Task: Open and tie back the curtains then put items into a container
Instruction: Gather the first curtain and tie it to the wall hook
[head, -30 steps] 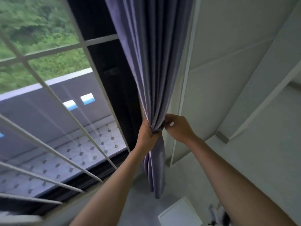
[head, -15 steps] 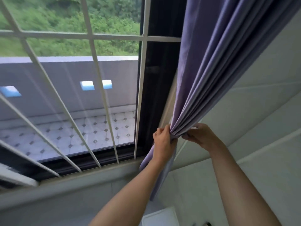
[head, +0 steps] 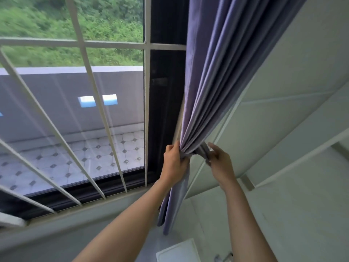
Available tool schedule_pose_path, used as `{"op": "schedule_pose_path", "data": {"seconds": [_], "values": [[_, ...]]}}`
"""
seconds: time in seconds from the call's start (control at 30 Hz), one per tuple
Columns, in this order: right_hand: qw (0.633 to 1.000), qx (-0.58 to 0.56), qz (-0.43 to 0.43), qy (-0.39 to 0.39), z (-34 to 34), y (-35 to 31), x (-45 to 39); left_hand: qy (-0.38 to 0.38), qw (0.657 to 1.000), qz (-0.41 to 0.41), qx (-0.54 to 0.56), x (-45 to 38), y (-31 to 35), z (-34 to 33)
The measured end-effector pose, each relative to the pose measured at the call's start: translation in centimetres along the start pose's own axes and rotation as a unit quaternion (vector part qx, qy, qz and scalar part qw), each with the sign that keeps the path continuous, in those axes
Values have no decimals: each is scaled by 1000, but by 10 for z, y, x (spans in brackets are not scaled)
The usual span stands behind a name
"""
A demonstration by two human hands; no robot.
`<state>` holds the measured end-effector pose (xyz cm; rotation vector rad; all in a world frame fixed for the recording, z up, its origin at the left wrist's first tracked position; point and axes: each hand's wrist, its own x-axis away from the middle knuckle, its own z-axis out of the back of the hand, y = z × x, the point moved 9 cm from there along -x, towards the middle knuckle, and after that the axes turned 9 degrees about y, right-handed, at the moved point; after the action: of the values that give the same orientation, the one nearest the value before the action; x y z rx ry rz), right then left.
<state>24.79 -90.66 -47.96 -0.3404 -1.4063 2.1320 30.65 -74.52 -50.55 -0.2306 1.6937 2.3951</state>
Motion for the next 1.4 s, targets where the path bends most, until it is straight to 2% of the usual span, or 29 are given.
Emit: {"op": "schedule_pose_path", "data": {"seconds": [0.03, 0.1, 0.17, 0.23, 0.27, 0.33, 0.4, 0.47, 0.5, 0.53, 0.6, 0.67, 0.73, 0.8, 0.93, 1.03, 1.1, 1.17, 1.27, 1.33, 1.4], "values": [[998, -52, -37, -29, -6, 8, 6, -2, 1000, -4, 5, 0, 1, 0], [995, -74, -51, -32, -11, 17, 11, -12, 1000, -12, 10, -1, 5, -1], [998, -57, -19, 22, -2, 14, 9, -23, 1000, -16, 12, 0, 7, -2], [984, -146, -53, 83, 8, 21, 4, -23, 999, -23, 8, 0, 9, -1], [959, -248, -101, 92, 9, 29, 3, -25, 999, -23, 6, 0, 9, -1], [879, -436, -185, 55, -3, 40, 3, -33, 999, -24, 0, 0, 9, -3], [819, -530, -219, 5, -15, 42, 9, -36, 999, -33, -2, 2, 12, -5], [776, -592, -215, -42, -22, 36, 17, -29, 999, -43, -1, 4, 15, -6], [772, -600, -200, -63, -22, 31, 20, -25, 999, -44, 0, 5, 16, -6], [788, -584, -179, -84, -21, 27, 20, -23, 999, -42, 2, 6, 16, -6], [863, -478, -128, -100, -19, 20, 20, -23, 999, -37, 5, 5, 14, -4], [923, -370, -95, -48, -10, 23, 15, -25, 999, -37, 1, 3, 13, -2], [941, -324, -85, 51, 12, 29, 10, -24, 999, -32, -1, 0, 11, 2], [907, -392, -108, 108, 30, 40, 8, -27, 999, -27, 2, -2, 9, 4], [789, -573, -195, 107, 32, 66, 12, -48, 998, -33, -9, 1, 11, -3], [731, -647, -198, 86, 31, 67, 14, -58, 998, -34, -10, 5, 18, -11], [721, -667, -178, 54, 31, 54, 11, -63, 997, -35, -5, 7, 23, -16], [745, -642, -169, 60, 33, 47, 3, -72, 997, -29, -7, 7, 25, -20], [729, -656, -169, 100, 40, 51, -3, -84, 996, -20, -19, 5, 24, -24], [703, -682, -176, 101, 41, 48, 12, -89, 996, -8, -12, 4, 21, -23], [720, -655, -214, 87, 35, 54, 28, -75, 997, 3, -2, -1, 15, -15]]}}
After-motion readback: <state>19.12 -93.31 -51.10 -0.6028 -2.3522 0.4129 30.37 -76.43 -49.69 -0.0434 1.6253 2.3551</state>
